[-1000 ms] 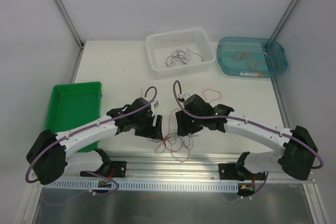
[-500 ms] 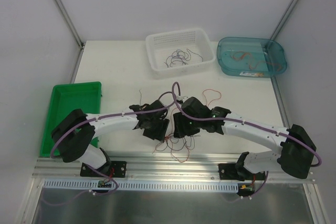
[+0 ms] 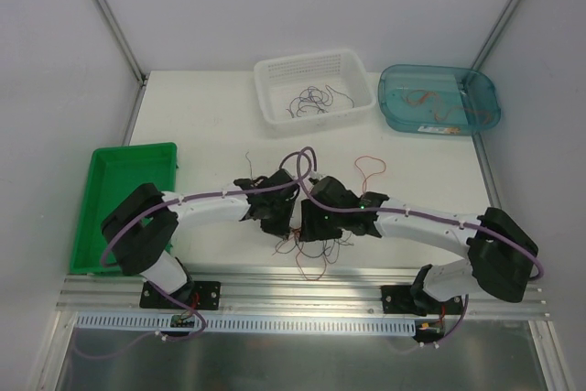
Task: Untangle the cables
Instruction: Untie the cable.
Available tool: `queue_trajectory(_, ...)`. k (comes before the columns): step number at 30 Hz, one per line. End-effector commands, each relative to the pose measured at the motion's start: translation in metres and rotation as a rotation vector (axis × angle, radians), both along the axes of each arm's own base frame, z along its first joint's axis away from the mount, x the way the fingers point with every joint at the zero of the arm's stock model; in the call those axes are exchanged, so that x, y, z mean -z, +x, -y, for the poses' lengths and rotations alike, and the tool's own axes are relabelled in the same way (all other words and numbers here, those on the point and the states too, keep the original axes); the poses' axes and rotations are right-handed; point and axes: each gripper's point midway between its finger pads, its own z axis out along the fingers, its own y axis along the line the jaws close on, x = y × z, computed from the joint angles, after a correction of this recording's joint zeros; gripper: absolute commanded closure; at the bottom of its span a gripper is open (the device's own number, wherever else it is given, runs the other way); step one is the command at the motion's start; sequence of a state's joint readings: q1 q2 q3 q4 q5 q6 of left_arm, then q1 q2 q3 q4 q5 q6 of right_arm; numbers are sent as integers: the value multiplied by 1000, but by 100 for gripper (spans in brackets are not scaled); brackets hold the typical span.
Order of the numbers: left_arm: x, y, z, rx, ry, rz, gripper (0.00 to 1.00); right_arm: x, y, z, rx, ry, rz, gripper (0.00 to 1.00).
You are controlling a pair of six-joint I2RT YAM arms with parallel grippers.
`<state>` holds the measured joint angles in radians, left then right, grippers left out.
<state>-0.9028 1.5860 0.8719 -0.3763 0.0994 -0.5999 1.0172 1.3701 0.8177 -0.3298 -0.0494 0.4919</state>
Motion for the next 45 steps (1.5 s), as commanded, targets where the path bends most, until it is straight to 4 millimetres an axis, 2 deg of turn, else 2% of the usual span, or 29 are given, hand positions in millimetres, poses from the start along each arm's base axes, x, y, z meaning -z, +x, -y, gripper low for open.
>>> queue_trajectory(1, -22, 9, 18, -89, -136, 48, 100, 0, 13, -24, 87, 101, 10, 48)
queue_trajectory(3, -21, 9, 19, -138, -152, 40, 100, 13, 16, -26, 114, 88, 5, 50)
queue_trajectory(5, -19, 11, 18, -169, -156, 44, 100, 17, 20, -31, 130, 104, 7, 53)
queue_trajectory(9, -19, 9, 13, -199, -175, 41, 100, 30, 33, -22, 219, 96, 42, 56)
queue_trajectory(14, -18, 10, 2, -259, -211, 46, 100, 26, 44, -17, 245, 128, 107, 58)
queue_trajectory(16, -22, 10, 7, -262, -256, 50, 100, 29, 47, -15, 255, 143, 112, 59)
queue_trajectory(19, -27, 7, 15, -270, -311, 28, 100, 24, 49, -26, 236, 212, 127, 62)
queue_trajectory(22, -26, 7, 18, -279, -323, 14, 100, 11, 54, -40, 185, 277, 172, 63)
queue_trajectory(28, -33, 11, 22, -278, -362, 40, 100, 5, 53, -49, 78, 325, 198, 64)
queue_trajectory(31, -36, 12, 21, -256, -373, 64, 100, 6, 52, -52, 37, 328, 200, 63)
queue_trajectory(35, -35, 12, 20, -279, -395, 67, 100, 26, 54, -45, 68, 242, 156, 64)
queue_trajectory(38, -35, 11, 20, -279, -404, 66, 100, 31, 54, -47, 70, 221, 129, 70)
queue_trajectory(41, -36, 12, 21, -274, -412, 72, 100, 32, 55, -48, 68, 218, 129, 85)
queue_trajectory(42, -37, 11, 21, -271, -415, 73, 100, 31, 56, -47, 73, 218, 131, 94)
queue_trajectory(43, -38, 12, 22, -271, -416, 77, 100, 32, 54, -45, 72, 214, 132, 99)
queue_trajectory(45, -41, 10, 20, -266, -428, 84, 100, 27, 57, -42, 74, 214, 153, 99)
